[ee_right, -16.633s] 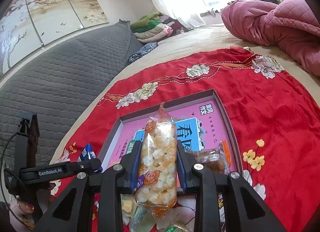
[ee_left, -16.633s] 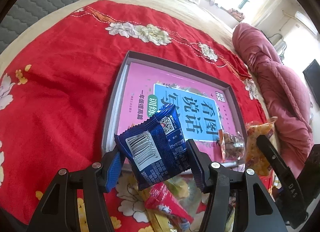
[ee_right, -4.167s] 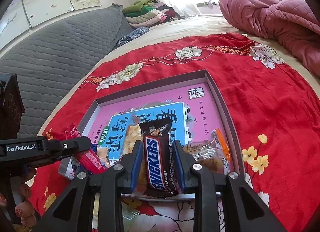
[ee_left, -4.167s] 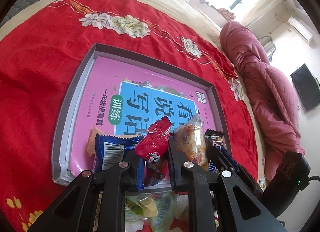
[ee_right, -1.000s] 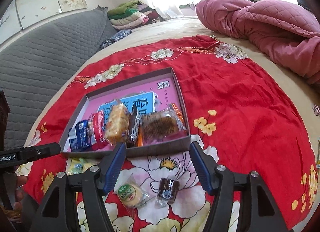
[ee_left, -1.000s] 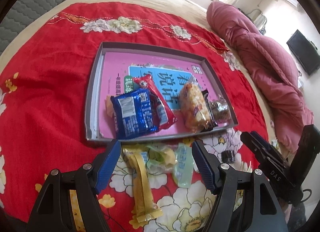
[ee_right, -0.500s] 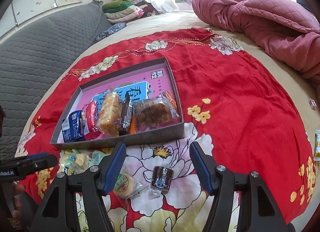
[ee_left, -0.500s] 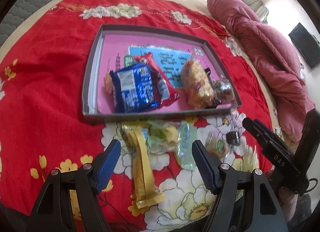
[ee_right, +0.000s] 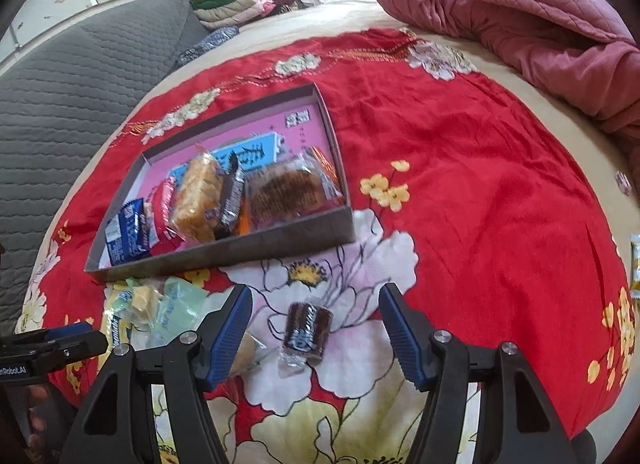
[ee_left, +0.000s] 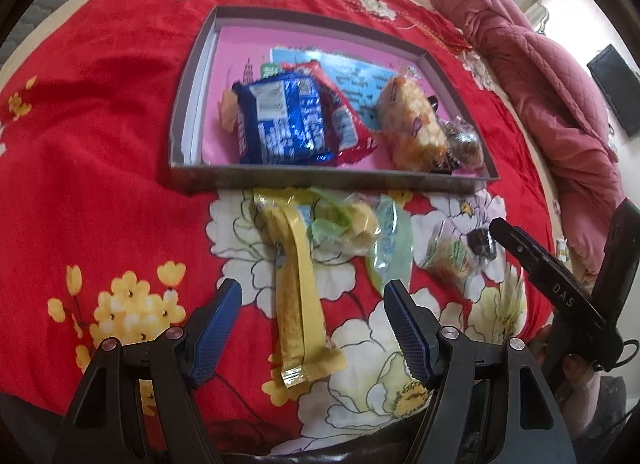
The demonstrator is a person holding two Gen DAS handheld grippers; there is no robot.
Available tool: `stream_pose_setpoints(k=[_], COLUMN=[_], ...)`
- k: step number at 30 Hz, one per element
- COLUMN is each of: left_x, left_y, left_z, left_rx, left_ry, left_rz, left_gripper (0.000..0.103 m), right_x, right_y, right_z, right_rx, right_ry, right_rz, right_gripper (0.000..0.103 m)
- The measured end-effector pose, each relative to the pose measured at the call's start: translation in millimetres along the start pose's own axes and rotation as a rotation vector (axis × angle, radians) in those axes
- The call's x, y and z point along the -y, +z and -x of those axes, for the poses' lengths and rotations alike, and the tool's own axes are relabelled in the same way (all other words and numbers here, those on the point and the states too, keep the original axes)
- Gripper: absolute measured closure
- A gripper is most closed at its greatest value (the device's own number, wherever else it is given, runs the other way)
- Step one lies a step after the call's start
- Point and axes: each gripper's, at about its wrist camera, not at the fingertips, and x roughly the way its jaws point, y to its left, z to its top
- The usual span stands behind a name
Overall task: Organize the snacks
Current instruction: 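Move both tools back toward the remaining snacks beside the tray, then grasp the dark chocolate cake with the right gripper while the left gripper grasps the yellow wafer bar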
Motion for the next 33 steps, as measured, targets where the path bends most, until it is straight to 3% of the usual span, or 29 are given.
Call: stream_pose_setpoints(k=[6, 15, 24, 33], left_x=[-5, -7, -6, 0], left_y=[-3, -4, -4, -3], left_z=[-9, -18, -21, -27], left_rx=[-0.019, -0.032, -0.007, 0.028], left_ry=[-0.009, -0.008, 0.008, 0.041], left_rz=[0.022, 0.028, 0.026, 0.005], left_gripper=[0.028, 0.028, 0.028, 0.03], right_x=[-2, -2, -7, -9], right_y=[-5, -11, -13, -13], right_z=[-6, -20, -25, -27], right_rx=[-0.022, -0.058, -0.061, -0.062], right_ry=[-0.01, -0.004, 0.004, 0.005], right_rz=[0.022, 0.034, 0.072, 0.088], right_gripper=[0.039, 0.059, 0.072, 0.073])
